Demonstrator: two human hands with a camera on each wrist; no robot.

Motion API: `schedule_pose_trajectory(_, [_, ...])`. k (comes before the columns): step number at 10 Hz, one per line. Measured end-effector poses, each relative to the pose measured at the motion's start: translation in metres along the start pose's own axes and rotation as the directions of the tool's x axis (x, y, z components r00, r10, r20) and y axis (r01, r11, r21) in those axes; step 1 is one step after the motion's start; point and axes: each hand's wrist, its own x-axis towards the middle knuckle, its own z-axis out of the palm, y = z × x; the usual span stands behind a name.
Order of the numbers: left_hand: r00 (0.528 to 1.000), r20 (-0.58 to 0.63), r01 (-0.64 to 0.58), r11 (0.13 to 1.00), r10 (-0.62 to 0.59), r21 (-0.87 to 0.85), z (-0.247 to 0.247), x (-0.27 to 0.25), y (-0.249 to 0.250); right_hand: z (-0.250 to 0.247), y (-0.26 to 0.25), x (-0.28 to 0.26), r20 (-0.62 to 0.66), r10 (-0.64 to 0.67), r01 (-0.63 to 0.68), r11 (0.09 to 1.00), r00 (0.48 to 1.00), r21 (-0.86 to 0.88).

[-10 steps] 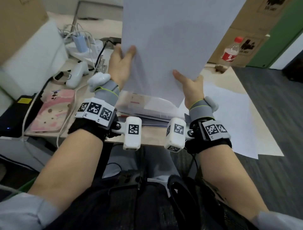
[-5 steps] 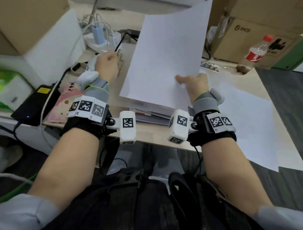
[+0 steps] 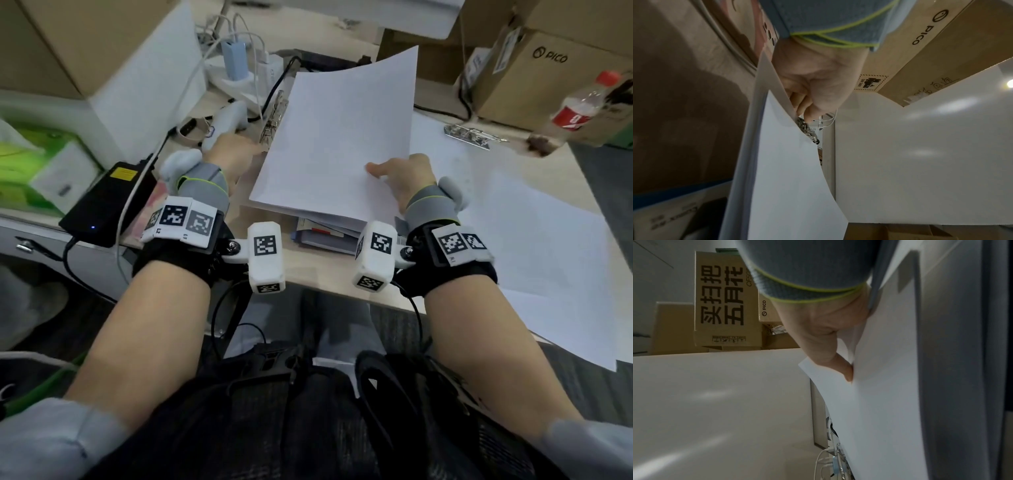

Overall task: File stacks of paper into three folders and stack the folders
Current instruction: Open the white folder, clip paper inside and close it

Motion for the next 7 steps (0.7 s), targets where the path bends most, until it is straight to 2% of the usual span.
schedule_pose_trajectory(1, [0.997,0.082,-0.010,1.000,0.010,-0.003,-0.002,-0.005,0.000,0.006,0.000,0.003,0.012,0.040,-0.040,0.999,0.999,0.003])
schedule_pose_trajectory(3, [0.996,0.083,-0.032,0.999,0.034,-0.028,0.002,-0.004,-0.004,0.008,0.001,0.005,-0.033,-0.030,0.027,0.996,0.999,-0.091])
schedule_pose_trajectory(4, [0.996,0.061,-0.062,0.998,0.061,0.017,0.005,-0.004,-0.004,0.010,0.000,0.002,-0.024,-0.054,0.050,0.987,0.998,-0.150])
schedule_pose_trajectory(5, [0.998,0.021,-0.066,0.996,0.065,0.062,0.008,-0.004,-0.003,0.010,-0.002,-0.001,0.001,-0.076,0.074,0.963,0.997,-0.259])
schedule_pose_trajectory(7, [0.999,-0.029,-0.031,0.966,0.039,0.256,0.011,0.006,0.004,0.000,-0.008,0.002,0.064,-0.099,0.117,0.837,0.993,-0.534])
